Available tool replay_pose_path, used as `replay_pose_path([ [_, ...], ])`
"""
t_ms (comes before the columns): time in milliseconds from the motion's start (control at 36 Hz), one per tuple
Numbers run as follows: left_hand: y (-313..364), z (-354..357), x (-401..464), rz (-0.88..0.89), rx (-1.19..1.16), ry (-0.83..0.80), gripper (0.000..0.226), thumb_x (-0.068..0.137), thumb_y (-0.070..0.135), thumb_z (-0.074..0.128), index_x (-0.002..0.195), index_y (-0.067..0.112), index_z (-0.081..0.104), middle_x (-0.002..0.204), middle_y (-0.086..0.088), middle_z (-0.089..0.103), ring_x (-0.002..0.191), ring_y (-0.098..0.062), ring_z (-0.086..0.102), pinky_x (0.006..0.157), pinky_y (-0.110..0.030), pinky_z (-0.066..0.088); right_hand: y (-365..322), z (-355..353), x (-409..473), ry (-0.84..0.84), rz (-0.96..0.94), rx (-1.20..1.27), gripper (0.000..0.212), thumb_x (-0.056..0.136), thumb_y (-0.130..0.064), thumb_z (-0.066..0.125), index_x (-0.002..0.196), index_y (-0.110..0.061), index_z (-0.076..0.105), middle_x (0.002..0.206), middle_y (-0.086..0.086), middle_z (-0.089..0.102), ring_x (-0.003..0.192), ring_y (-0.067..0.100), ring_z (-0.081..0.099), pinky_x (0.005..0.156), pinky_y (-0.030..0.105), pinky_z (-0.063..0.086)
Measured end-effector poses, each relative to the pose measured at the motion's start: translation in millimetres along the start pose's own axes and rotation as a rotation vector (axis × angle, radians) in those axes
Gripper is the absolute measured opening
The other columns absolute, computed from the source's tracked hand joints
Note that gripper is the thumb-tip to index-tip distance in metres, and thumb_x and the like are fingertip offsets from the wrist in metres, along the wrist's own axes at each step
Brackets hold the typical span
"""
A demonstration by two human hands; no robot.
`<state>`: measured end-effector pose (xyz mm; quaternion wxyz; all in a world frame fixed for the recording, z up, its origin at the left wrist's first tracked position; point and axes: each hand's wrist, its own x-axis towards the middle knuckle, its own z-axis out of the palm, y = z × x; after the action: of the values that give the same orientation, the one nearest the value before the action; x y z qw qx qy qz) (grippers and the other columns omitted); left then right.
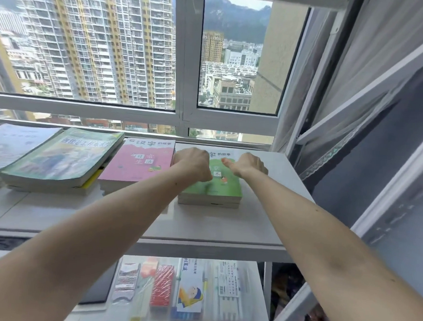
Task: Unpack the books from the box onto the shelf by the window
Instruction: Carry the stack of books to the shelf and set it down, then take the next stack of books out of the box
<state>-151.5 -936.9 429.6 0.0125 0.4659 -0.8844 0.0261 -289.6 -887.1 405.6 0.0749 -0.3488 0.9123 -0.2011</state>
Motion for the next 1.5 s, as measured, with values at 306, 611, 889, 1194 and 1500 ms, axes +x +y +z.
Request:
replay_pose_path([
  [306, 52.2, -33.5, -30.4, 0.276, -0.010, 0.072, 0.041, 0.081, 0.046, 0.064, 0.063, 0.018, 0.041, 0.067, 0.005, 0.044, 0.074, -0.024, 0.051, 0.064, -0.029, 0.039, 66.1, -51.8, -45.7, 0.267, -0.040, -0.115, 0.022, 0.092, -0.027, 0.052, 0.088, -0.008, 0.064, 0.112, 0.014, 0.065, 0.101, 0.034, 0.062, 0.075, 0.035, 0.047],
  [611, 110.6, -30.4, -133.0, 0.746, -0.033, 0.127, 0.034, 0.081, 0.049, 0.065, 0.082, 0.019, 0.051, 0.072, 0.003, 0.048, 0.075, -0.024, 0.052, 0.063, -0.029, 0.035, 154.6, -76.3, -212.2, 0.489, 0.241, -0.177, 0.019, 0.087, -0.015, 0.051, 0.099, -0.011, 0.065, 0.112, 0.012, 0.059, 0.100, 0.035, 0.060, 0.074, 0.035, 0.043],
  [889, 198.6, -6.6, -307.5, 1.146, -0.035, 0.004, 0.034, 0.082, 0.047, 0.064, 0.101, 0.019, 0.062, 0.102, 0.000, 0.064, 0.096, -0.027, 0.064, 0.068, -0.031, 0.041, 255.6, -91.2, -427.6, 0.519, 0.595, -0.249, 0.019, 0.086, -0.016, 0.055, 0.102, -0.008, 0.060, 0.113, 0.012, 0.056, 0.105, 0.034, 0.056, 0.075, 0.036, 0.047],
  [1194, 284.0, 34.0, -560.1, 1.536, -0.001, -0.125, 0.032, 0.086, 0.051, 0.061, 0.088, 0.020, 0.054, 0.079, 0.003, 0.054, 0.077, -0.022, 0.056, 0.061, -0.029, 0.039, 357.1, -93.2, -703.1, 0.523, 0.993, -0.302, 0.021, 0.092, -0.022, 0.055, 0.110, -0.011, 0.059, 0.116, 0.009, 0.054, 0.109, 0.030, 0.054, 0.074, 0.036, 0.044],
  [1500, 325.3, 135.2, -787.2, 1.633, 0.083, -0.283, 0.028, 0.087, 0.045, 0.058, 0.095, 0.019, 0.056, 0.085, 0.002, 0.053, 0.082, -0.023, 0.057, 0.065, -0.030, 0.040, 448.3, -58.3, -924.1, 0.351, 1.237, -0.255, 0.022, 0.092, -0.017, 0.058, 0.113, -0.010, 0.060, 0.123, 0.010, 0.056, 0.110, 0.031, 0.058, 0.078, 0.038, 0.052],
])
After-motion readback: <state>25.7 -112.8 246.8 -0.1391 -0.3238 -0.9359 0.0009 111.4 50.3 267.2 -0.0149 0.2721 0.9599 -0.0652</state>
